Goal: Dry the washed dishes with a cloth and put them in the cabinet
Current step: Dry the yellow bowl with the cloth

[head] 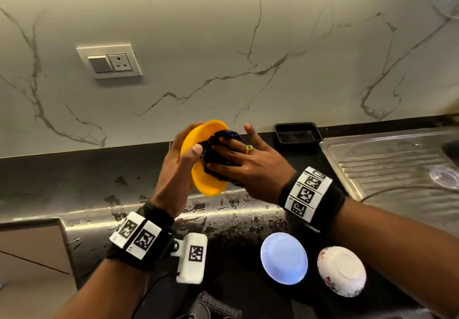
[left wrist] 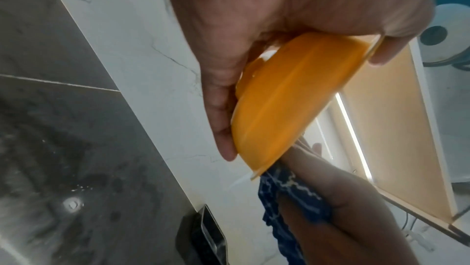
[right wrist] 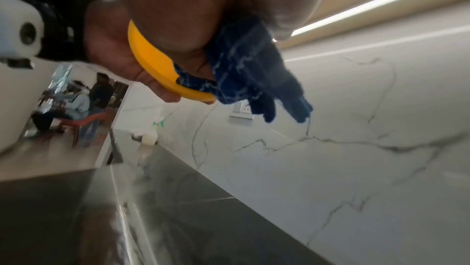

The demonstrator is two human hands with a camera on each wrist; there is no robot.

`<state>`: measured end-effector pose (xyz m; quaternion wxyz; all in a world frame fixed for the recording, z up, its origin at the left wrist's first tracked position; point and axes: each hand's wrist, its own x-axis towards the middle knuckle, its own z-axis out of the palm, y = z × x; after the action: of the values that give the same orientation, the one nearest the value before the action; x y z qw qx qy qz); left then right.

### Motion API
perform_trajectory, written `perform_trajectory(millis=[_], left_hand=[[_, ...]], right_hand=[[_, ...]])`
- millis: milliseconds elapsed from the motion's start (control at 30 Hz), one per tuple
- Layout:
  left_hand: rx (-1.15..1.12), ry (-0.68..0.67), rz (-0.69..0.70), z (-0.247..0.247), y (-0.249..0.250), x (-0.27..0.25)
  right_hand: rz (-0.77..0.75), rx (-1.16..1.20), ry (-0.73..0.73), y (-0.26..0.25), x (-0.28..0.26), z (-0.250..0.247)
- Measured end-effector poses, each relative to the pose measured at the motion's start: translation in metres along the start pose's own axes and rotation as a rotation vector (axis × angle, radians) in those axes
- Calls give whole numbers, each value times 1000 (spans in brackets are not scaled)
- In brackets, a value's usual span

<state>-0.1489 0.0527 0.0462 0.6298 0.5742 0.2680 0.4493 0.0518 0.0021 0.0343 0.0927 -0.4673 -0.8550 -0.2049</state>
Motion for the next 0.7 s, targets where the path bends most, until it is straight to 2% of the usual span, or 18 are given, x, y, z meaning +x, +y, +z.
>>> perform_trajectory(millis=[67, 133, 200, 233, 300, 400, 500, 567, 600, 667, 700], left_hand=[[-74, 61, -11, 2, 3, 5], [-138, 120, -27, 5, 4, 7], [-139, 152, -23, 7, 4, 5], [-122, 154, -17, 7, 4, 3], [-51, 131, 12, 7, 2, -1], [0, 73, 31, 3, 3, -3], [-9, 64, 31, 0, 7, 3], [-1, 91, 47, 0, 7, 4], [3, 114, 61, 0, 6, 4], [-11, 161, 81, -1, 2, 1], [-27, 175, 86, -2, 1, -1]], right_hand=[[107, 239, 148, -11, -1, 3], [254, 602, 288, -34, 0, 2], [358, 857, 299, -59, 2, -2], [372, 885, 269, -67, 2, -6], [306, 673, 179, -62, 1, -11], [123, 115, 28, -27, -1, -7], [121, 12, -40, -14, 6, -10], [177, 198, -37, -21, 11, -15], [226, 403, -54, -27, 13, -17], [361, 1015, -94, -43, 18, -26], [398, 1225, -90, -49, 20, -28]])
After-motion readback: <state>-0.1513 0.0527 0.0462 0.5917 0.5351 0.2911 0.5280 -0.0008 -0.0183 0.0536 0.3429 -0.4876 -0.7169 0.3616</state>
